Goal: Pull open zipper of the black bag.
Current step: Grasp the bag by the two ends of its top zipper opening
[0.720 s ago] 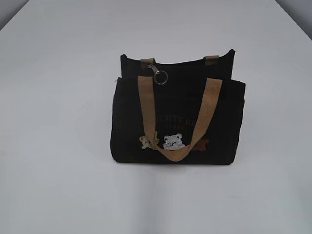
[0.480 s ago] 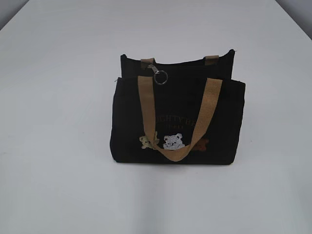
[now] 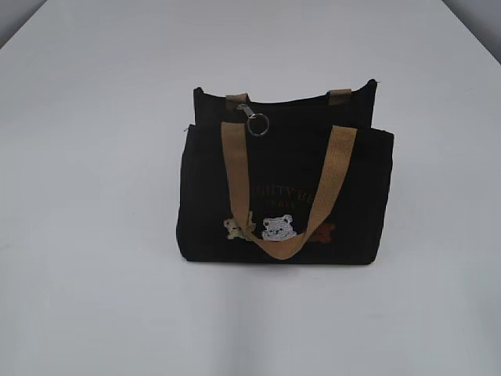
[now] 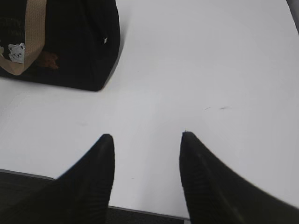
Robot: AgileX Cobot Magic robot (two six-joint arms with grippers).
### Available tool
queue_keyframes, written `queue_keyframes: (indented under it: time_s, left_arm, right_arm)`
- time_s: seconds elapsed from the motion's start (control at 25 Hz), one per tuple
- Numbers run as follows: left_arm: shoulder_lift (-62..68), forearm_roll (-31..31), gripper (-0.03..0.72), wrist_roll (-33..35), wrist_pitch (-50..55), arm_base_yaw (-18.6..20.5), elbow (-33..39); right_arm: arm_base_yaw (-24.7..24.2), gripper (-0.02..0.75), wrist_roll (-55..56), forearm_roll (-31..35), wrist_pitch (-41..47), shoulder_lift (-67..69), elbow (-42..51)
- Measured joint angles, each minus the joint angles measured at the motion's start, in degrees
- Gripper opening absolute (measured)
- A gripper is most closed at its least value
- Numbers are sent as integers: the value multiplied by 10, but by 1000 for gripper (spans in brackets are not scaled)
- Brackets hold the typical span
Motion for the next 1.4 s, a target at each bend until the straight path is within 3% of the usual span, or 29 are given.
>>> queue_keyframes:
  time_s: [0.28,0.4,0.6,0.76,0.88,0.96,1.08,1.4]
  left_arm:
    - [1,-12,236,0,-1,0,0]
    - [31,-106,243,70,-49,0,-5]
    - [174,-471,288,479,-235,0,23]
    - [375,-743,336,850,-254,0,34]
    - [548,-896,346,1100,-232,0,34]
    - [643,-925,349,1205,-200,-5,26]
    - [777,-939,365,1284,-174,-29,-6]
    - [942,-943,422,1354,-170,-101,-105]
  right_arm:
    - [0,361,0,0,0,0,0]
    - [0,361,0,0,0,0,0]
    - [0,361,0,0,0,0,0]
    - [0,361,0,0,0,0,0]
    - [0,361,0,0,0,0,0]
    - [0,361,0,0,0,0,0]
    - [0,361,0,1,0,0,0]
    - [0,361,0,1,0,0,0]
